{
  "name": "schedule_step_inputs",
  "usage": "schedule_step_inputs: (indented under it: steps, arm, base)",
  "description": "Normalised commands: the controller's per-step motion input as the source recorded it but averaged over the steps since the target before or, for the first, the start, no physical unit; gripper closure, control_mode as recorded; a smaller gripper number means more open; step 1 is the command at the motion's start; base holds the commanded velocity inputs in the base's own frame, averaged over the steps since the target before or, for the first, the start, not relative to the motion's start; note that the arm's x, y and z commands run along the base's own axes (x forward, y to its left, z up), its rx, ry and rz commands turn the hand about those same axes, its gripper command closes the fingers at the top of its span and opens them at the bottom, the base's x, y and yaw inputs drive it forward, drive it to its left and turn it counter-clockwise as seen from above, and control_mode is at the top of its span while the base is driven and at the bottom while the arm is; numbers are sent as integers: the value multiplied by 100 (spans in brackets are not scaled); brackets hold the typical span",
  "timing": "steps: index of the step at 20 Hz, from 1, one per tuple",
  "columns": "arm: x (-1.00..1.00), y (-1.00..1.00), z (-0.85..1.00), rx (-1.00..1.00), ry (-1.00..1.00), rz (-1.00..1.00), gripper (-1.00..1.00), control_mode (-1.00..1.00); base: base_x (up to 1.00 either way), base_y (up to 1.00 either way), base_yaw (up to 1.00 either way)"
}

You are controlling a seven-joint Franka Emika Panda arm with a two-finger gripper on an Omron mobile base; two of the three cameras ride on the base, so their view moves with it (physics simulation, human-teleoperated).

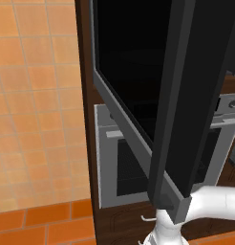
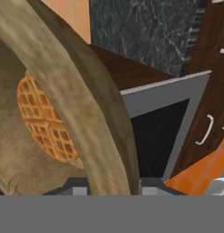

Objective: Open the microwave, place the bowl with waffle inside the microwave, then close the microwave door and turn it on.

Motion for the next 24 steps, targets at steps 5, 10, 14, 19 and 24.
schedule_step_inputs:
  steps: [5, 10, 14, 19, 24]
  arm:
    - [-23, 100, 49, -7, -24, 0, 100, -100]
    - [-2, 100, 33, -9, -21, 0, 100, -100]
    - [-16, 100, 33, -10, -18, 0, 100, -100]
    - [-22, 100, 38, -11, -11, 0, 100, -100]
    - [-3, 100, 31, -11, -5, -1, 100, -100]
  base:
    - [0, 0, 0]
    - [0, 0, 0]
    - [0, 0, 0]
    - [0, 0, 0]
    - [0, 0, 0]
